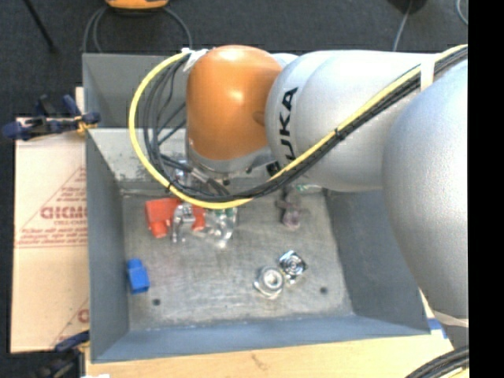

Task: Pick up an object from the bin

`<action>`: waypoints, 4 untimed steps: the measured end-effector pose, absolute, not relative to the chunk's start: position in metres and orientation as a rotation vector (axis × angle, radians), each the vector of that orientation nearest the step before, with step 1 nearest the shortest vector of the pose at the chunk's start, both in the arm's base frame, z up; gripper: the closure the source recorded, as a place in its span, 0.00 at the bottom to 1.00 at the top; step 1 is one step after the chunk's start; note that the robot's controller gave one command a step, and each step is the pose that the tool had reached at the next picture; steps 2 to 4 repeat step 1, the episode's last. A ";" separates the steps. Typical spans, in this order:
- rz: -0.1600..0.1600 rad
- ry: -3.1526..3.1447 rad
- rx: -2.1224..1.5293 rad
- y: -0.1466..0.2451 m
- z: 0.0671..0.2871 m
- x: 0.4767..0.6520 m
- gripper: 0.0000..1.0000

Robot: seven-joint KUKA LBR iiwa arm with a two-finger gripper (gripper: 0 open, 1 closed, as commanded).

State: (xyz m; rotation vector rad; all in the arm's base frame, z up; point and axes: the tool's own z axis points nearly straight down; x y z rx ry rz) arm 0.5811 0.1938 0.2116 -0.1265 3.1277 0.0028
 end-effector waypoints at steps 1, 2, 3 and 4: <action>0.004 3.121 -0.235 0.209 0.308 0.557 1.00; 0.004 3.121 -0.235 0.209 0.308 0.557 1.00; 0.004 3.121 -0.235 0.209 0.308 0.557 1.00; 0.004 3.121 -0.235 0.209 0.308 0.557 1.00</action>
Offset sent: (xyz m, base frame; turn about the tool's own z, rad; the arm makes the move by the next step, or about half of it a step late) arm -0.0265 0.0152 0.0906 -0.0712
